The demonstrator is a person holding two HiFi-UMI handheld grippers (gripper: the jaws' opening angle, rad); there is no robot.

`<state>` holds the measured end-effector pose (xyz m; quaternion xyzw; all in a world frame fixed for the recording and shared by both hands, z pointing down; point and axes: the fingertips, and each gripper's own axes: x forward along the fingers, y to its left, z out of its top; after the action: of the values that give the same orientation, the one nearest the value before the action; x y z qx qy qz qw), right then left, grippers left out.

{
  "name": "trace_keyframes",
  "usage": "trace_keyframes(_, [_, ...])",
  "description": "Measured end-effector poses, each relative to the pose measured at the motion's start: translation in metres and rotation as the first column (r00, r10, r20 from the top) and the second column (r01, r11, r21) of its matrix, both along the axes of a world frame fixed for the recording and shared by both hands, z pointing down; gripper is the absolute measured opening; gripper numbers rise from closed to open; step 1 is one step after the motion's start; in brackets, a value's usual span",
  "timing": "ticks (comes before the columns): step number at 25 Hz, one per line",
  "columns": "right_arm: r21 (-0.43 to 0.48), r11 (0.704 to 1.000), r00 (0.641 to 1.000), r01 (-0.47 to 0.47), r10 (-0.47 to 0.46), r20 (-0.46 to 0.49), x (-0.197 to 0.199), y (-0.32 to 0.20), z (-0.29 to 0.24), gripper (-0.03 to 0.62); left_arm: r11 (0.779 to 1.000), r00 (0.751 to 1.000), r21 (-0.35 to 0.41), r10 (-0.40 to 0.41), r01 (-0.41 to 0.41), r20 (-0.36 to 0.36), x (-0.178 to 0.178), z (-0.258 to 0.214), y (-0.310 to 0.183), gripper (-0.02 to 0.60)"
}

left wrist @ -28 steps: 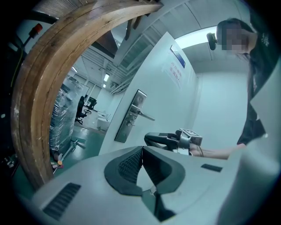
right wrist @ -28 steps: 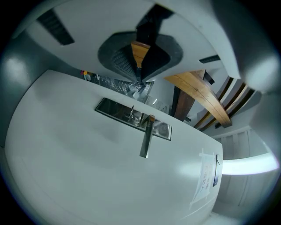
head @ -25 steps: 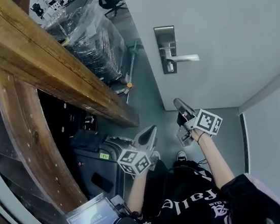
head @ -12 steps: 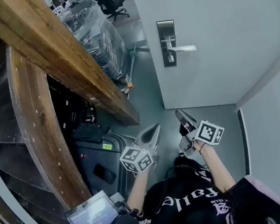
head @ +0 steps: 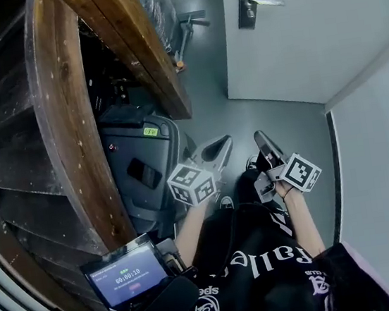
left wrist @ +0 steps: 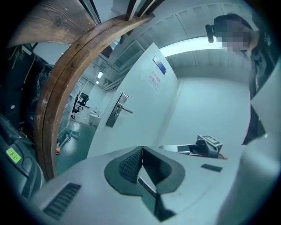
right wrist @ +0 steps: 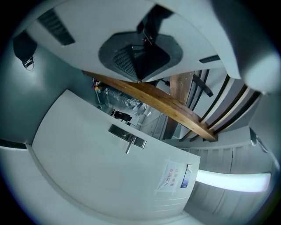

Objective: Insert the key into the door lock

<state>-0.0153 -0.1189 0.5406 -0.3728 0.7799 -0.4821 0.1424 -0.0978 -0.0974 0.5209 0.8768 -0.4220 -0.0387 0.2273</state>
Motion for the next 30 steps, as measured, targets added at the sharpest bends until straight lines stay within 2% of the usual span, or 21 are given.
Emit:
trace_keyframes(5, [-0.004, 1.0, 1.0, -0.014, 0.014, 0.006, 0.007, 0.047, -0.003, 0.037, 1.0, 0.999, -0.018, 0.008, -0.009, -0.032, 0.003, 0.005, 0.038, 0.005])
trace_keyframes(10, [0.037, 0.999, 1.0, -0.003, 0.003, 0.003, 0.019, 0.069, -0.018, 0.037, 1.0, 0.999, 0.01, 0.014, -0.014, -0.051, 0.017, -0.007, 0.057, 0.005])
trace_keyframes(14, [0.044, 0.999, 0.999, 0.017, -0.015, -0.045, 0.037, 0.085, -0.02, 0.037, 1.0, 0.999, 0.031, -0.001, 0.003, -0.051, 0.031, -0.017, 0.063, 0.005])
trace_keyframes(18, [0.061, 0.997, 0.998, 0.045, -0.043, -0.036, 0.07, 0.113, -0.023, 0.037, 0.999, 0.996, 0.029, -0.038, 0.04, -0.083, 0.06, -0.022, 0.079, 0.005])
trace_keyframes(22, [0.07, 0.994, 0.99, 0.084, -0.075, -0.12, 0.094, 0.133, -0.02, 0.037, 0.999, 0.994, -0.002, -0.047, 0.047, -0.103, 0.086, -0.013, 0.103, 0.005])
trace_keyframes(27, [0.085, 0.99, 0.986, 0.11, -0.098, -0.135, 0.144, 0.181, -0.017, 0.037, 0.999, 0.997, -0.042, -0.033, 0.03, -0.071, 0.148, 0.0, 0.161, 0.005])
trace_keyframes(30, [0.093, 0.986, 0.984, 0.135, -0.122, -0.13, 0.16, 0.204, -0.014, 0.037, 0.998, 0.997, -0.051, -0.045, 0.042, -0.057, 0.169, 0.005, 0.189, 0.005])
